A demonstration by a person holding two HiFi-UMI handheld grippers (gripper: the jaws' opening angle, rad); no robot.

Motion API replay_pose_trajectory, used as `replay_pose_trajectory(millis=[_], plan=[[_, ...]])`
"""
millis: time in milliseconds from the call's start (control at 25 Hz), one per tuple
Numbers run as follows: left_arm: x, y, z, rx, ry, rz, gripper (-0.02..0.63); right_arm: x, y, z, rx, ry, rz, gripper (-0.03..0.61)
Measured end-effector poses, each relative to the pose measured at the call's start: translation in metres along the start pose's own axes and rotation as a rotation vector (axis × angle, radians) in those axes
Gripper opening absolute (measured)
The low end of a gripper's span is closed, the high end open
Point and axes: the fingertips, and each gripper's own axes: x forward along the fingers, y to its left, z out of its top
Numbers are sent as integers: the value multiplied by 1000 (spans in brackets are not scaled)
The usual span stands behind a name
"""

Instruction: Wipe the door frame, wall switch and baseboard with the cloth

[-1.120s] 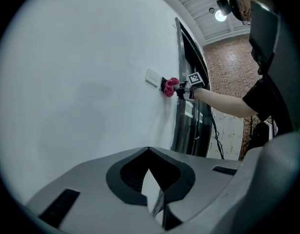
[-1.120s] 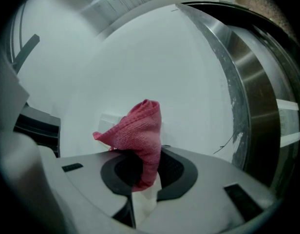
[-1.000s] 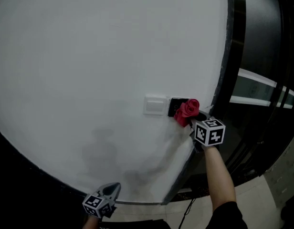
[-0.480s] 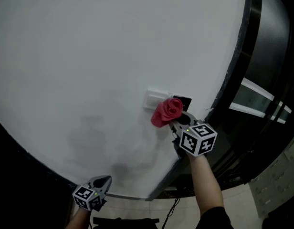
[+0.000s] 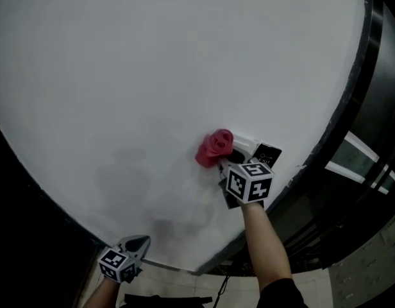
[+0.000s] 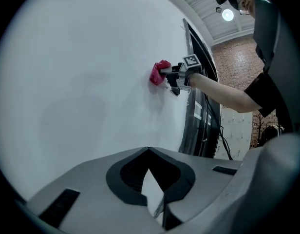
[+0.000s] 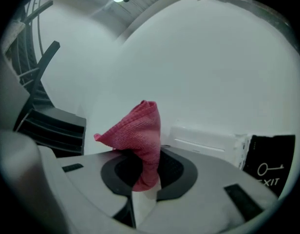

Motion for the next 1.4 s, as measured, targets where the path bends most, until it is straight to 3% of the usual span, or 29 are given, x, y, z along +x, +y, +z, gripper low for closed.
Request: replay_pose_trajectory(millis=[200, 720, 880, 1120, 1400], plan=[[-1, 24, 0, -27, 15, 102, -8, -8, -19, 3, 77, 6, 19, 58], [21, -7, -2, -25, 22, -22, -8, -53, -77, -17, 39, 33, -85, 58], [22, -9, 2, -25, 18, -38, -8, -64, -87, -18, 93, 24, -109, 58], [7, 6, 17, -2, -25, 7, -8, -78, -86, -12, 136, 9, -116, 58], [26, 2, 10, -5, -2, -7, -8, -92, -119, -24, 131, 6, -128, 60]])
